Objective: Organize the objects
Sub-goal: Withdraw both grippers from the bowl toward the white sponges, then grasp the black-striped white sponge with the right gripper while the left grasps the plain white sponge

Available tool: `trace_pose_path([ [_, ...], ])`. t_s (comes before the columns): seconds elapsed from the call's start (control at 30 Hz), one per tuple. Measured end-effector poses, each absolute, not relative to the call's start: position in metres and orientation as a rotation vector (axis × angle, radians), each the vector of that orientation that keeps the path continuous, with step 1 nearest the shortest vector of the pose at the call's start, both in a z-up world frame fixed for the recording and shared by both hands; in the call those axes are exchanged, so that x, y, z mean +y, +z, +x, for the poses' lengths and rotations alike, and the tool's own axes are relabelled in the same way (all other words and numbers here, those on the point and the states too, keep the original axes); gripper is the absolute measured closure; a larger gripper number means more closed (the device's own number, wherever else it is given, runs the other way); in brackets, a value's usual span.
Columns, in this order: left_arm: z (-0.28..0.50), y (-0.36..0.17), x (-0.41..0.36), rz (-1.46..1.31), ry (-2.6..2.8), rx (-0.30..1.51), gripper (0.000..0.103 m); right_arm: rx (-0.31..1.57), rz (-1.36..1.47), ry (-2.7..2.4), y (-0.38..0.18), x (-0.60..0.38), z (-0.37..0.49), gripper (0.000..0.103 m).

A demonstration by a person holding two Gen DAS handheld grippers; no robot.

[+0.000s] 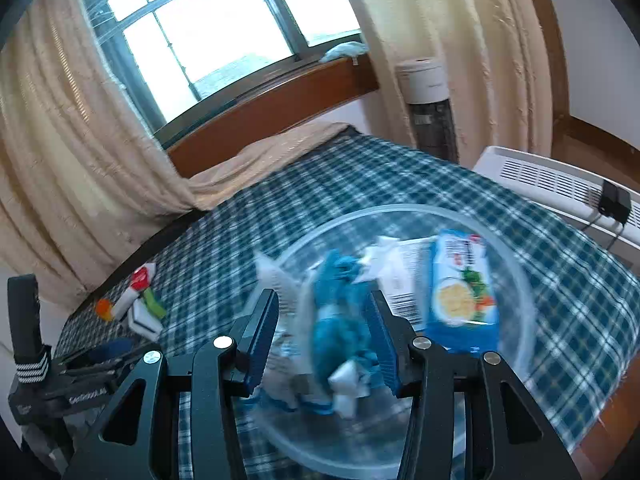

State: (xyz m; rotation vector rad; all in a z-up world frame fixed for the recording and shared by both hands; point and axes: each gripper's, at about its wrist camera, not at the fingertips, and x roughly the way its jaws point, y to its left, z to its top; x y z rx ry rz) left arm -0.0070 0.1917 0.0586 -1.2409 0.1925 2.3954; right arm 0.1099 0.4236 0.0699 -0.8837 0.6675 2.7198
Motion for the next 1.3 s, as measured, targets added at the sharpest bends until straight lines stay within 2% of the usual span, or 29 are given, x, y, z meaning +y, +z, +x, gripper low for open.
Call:
trace_pose_path([
  [0.53,-0.028,0.058,0.121,-1.275,2.523,0.105,0.014,0.573,-1.009,2.865,0.07,0.35,0.078,0.054],
  [0.83,-0.04,0.057,0.088,-1.303,2.585,0.093,0.013,0.493,-1.141,2.954,0.062,0.304,0.05,0.049],
  [1.3,-0.058,0.049,0.042,-1.376,2.658,0.041,0.013,0.335,-1.334,3.067,0.043,0.232,-0.004,0.049],
])
